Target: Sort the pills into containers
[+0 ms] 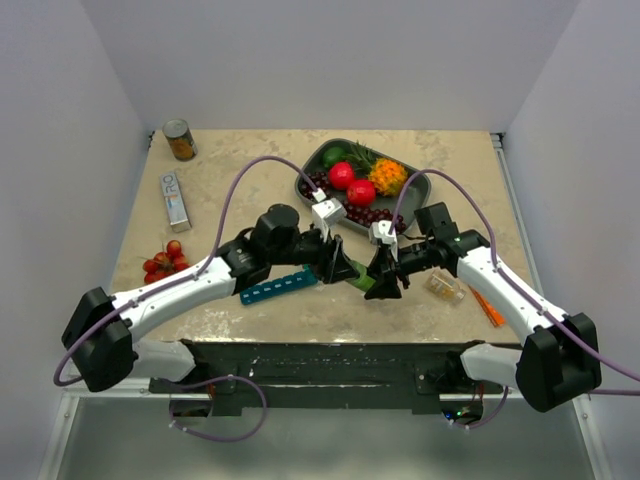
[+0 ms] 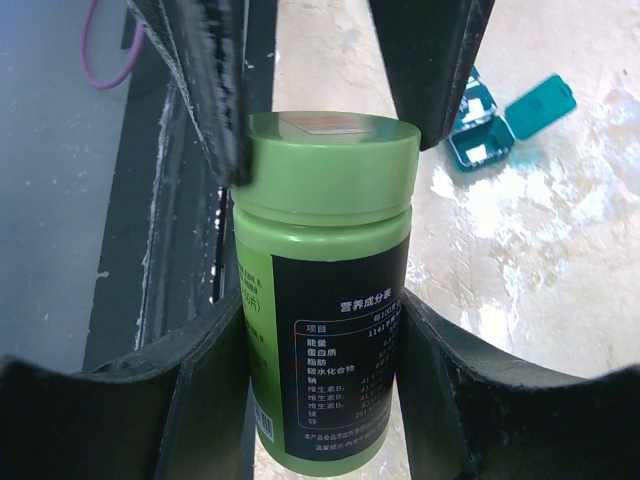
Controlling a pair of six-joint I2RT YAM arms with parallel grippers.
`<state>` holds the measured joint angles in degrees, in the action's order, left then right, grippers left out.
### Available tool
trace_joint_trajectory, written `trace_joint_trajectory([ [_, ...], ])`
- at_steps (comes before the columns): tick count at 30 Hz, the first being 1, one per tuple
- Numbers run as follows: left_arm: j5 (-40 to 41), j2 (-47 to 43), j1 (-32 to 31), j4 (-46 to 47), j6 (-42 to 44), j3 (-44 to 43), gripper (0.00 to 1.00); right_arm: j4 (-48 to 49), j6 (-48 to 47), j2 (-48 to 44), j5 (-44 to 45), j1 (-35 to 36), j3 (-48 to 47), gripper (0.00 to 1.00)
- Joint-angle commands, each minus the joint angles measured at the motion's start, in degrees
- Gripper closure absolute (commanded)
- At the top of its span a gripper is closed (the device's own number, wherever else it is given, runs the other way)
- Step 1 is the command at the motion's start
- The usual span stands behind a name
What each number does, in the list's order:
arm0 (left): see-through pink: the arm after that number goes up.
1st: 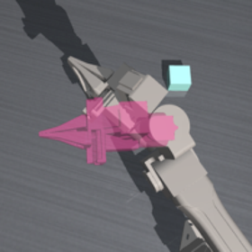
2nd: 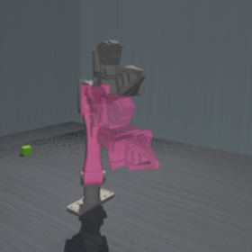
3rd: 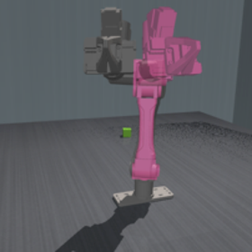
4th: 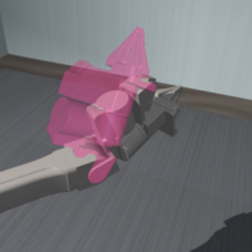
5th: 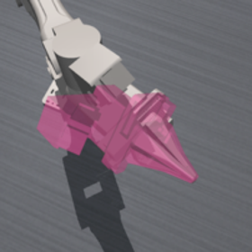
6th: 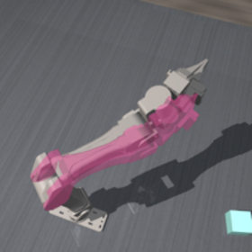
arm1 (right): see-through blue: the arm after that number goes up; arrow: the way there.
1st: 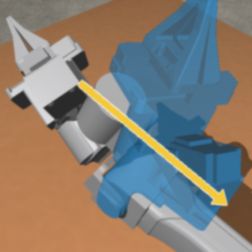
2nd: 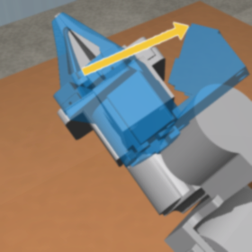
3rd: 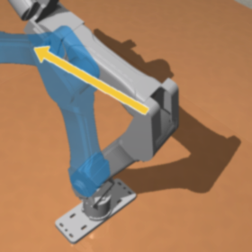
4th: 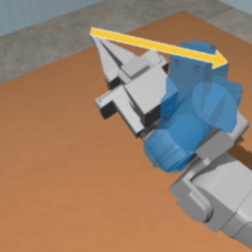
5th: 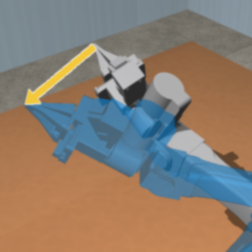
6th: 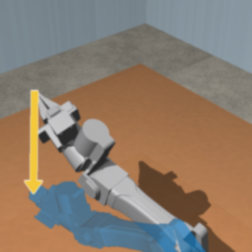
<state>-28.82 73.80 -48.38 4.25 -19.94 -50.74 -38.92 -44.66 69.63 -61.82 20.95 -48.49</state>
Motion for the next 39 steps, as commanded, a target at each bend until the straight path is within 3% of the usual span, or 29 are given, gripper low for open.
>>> trace_joint_trajectory([
  [1, 2.63, 4.24, -0.83, -14.77, -26.7, -11.81, 1.0, 4.99, 1.42, -0.81, 1.0, 0.14, 0.15, 1.0],
  [6, 7.37, 7.32, -2.6, -21.38, -27.62, -16.84, 0.99, 5.61, 2.13, -0.89, 1.53, 0.14, 0.06, 1.0],
  [9, 8.16, 6.54, -2.6, -21.22, -26.64, -16.76, 0.77, 5.78, 2.39, -1.68, 1.53, -0.21, 0.5, 1.0],
  [10, 8.51, 6.27, -2.51, -20.78, -26.29, -16.59, 0.61, 5.78, 2.48, -1.77, 1.53, -0.38, 0.5, 1.0],
  [12, 9.22, 5.13, -2.51, -20.42, -25.41, -16.5, 0.37, 5.78, 2.57, -1.69, 1.35, -0.38, 0.33, 1.0],
  [15, 10.1, 3.46, -2.51, -20.16, -23.75, -16.67, 0.2, 5.69, 2.57, -1.86, 1.09, -0.3, 0.32, 1.0],
  [21, 7.2, -1.19, -0.93, -18.23, -20.05, -15.36, 0.06, 5.43, 2.39, -2.39, 1.09, -0.47, 0.33, 1.0],
  [25, 2.21, -5.59, 1.7, -16.91, -15.31, -11.85, 0.04, 4.38, 1.25, -2.65, 0.56, -0.65, 0.24, 1.0],
  [29, 0.78, -11.82, 3.38, -15.42, -5.04, -6.66, 0.04, 3.32, -0.24, -2.74, -0.23, -0.91, 0.15, 1.0],
  [33, 2.97, -21.4, 3.56, -6.49, 7.96, 3.77, 0.0, 2.09, -1.74, -2.56, -1.11, -1.0, -0.11, 1.0],
  [37, 8.07, -26.86, 3.73, 4.43, 11.06, 12.23, 0.0, 1.48, -2.53, -2.39, -1.37, -1.0, -0.11, 1.0],
  [39, 5.63, -27.13, 3.73, 8.9, 13.34, 14.78, 0.0, 1.04, -3.41, -2.3, -1.55, -1.17, -0.2, 1.0],
])
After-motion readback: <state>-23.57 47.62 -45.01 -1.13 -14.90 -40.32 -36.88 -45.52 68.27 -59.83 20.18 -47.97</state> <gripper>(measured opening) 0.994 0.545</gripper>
